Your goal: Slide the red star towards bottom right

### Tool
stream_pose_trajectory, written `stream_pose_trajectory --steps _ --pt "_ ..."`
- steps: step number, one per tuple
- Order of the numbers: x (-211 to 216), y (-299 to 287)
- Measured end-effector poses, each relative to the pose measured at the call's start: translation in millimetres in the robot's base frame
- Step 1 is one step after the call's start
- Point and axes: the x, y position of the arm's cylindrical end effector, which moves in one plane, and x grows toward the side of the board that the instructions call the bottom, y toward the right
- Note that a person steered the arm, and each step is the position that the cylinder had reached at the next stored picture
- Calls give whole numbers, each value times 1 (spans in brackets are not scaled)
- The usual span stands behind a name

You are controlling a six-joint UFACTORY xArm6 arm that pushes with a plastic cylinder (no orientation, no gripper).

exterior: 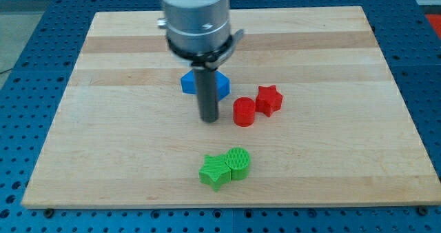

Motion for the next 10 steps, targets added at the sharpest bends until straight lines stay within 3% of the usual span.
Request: stream_pose_trajectory --steps 2,5,6,8,10 --pt "-13 111" --pt "-52 116" --pt "-53 124" --pt "5 201" --pt "-25 201"
